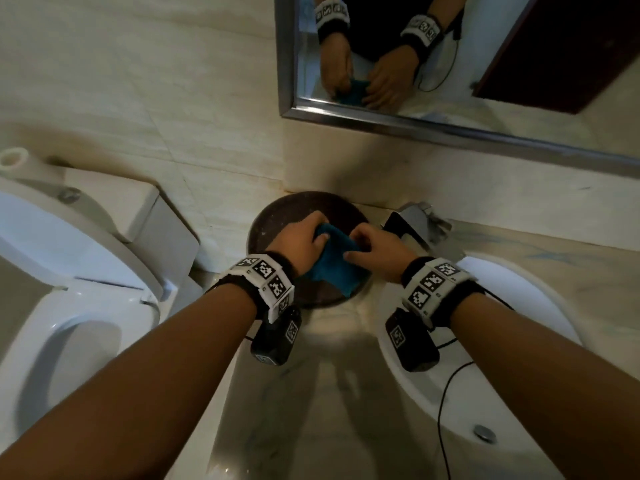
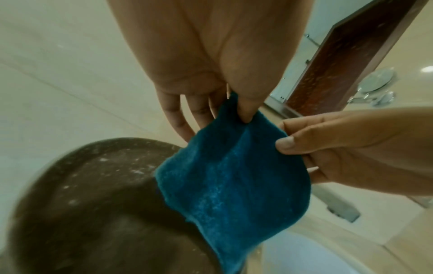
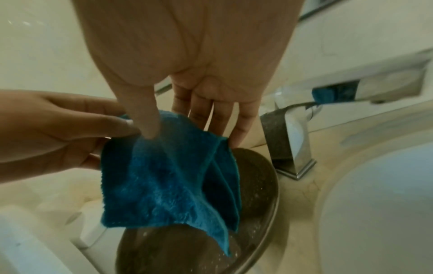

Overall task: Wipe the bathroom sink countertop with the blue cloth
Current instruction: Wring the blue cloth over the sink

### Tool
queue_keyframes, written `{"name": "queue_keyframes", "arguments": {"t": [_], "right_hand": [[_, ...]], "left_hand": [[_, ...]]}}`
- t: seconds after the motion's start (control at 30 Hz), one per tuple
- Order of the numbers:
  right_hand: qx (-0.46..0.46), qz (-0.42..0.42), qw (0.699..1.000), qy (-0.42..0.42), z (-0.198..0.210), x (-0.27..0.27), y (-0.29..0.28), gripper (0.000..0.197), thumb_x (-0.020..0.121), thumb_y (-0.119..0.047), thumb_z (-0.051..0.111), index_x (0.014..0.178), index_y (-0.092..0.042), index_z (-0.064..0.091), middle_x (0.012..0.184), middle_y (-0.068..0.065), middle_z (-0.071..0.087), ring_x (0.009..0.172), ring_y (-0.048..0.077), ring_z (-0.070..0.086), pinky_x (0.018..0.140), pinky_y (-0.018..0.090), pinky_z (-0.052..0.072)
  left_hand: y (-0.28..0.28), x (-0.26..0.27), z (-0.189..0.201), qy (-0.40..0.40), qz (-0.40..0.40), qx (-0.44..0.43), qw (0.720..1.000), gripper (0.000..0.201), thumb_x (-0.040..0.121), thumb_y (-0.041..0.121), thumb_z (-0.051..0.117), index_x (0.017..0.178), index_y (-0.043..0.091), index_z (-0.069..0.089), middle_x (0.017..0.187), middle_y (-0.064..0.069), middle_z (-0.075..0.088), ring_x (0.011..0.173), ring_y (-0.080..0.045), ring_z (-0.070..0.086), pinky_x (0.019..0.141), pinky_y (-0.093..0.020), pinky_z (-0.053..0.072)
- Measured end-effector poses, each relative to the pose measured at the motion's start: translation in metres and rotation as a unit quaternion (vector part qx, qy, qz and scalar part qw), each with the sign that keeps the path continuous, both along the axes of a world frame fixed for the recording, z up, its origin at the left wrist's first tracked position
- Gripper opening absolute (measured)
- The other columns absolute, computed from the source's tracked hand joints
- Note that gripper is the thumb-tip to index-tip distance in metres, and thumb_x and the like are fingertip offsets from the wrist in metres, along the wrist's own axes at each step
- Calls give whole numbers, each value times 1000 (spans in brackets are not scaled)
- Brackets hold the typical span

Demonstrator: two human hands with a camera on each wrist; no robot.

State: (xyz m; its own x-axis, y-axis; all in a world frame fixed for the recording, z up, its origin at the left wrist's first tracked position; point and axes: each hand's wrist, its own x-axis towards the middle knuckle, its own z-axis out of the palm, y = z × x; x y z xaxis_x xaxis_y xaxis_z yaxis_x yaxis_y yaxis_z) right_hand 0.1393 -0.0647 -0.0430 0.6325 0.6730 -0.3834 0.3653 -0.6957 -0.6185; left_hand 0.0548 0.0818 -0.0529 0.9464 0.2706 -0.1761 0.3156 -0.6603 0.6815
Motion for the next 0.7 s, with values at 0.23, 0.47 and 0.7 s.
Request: {"name": "queue_keyframes", "arguments": {"t": [0.23, 0.47, 0.7], "right_hand": [[13, -3, 998, -57, 24, 2, -46, 10, 91, -22, 53, 100, -22, 58, 89, -1, 57, 84, 16, 53, 67, 22, 38], [-10, 14, 995, -98, 44, 13, -105, 24, 91, -27, 53, 68, -26, 47, 65, -6, 48, 74, 19, 49, 56, 24, 33], [38, -11, 997, -59, 45, 45, -192, 33, 94, -26, 47, 62, -27, 41, 63, -5, 45, 67, 18, 45, 64, 28, 33]], "left_hand": [[-41, 10, 36, -46, -73, -1, 996, 22, 91, 14, 55, 113, 9, 56, 100, -8, 62, 89, -18, 55, 73, -21, 36], [-90, 20, 54, -31, -122, 38, 991, 23, 88, 11, 58, 111, 9, 59, 106, -12, 64, 98, -25, 57, 77, -24, 37], [-179, 50, 54, -30, -102, 20, 994, 17, 88, 12, 58, 105, 12, 59, 98, -8, 65, 86, -19, 57, 77, -27, 44]]}}
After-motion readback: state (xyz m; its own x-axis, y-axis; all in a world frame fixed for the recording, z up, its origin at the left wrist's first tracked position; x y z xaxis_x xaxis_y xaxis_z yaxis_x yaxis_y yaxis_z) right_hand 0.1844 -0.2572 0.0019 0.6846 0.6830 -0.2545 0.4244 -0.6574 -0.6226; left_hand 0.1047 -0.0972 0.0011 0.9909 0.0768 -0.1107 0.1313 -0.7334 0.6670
